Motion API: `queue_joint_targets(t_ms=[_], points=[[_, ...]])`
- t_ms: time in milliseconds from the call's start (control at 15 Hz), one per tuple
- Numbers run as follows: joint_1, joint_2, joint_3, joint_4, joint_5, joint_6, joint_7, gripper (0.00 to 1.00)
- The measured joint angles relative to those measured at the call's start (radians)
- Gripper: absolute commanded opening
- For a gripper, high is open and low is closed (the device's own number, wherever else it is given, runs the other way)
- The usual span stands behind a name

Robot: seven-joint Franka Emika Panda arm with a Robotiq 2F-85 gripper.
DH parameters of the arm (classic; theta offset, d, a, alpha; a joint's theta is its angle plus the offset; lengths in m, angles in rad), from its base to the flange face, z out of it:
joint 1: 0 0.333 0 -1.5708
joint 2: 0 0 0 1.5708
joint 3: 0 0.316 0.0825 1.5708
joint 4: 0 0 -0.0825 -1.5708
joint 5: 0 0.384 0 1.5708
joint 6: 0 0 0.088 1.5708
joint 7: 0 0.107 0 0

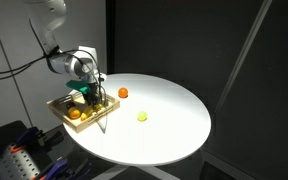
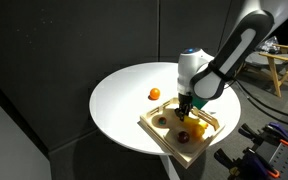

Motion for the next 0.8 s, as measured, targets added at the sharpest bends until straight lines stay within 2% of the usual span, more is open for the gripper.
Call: queue_joint_targets(t_ms=[400,800], points=[[0.023,-0.012,0.0,0.012,0.0,-0.018,0.0,0.16],[0.037,-0.047,0.002,0.029,-0.001,-0.11,-0.002,0.16]])
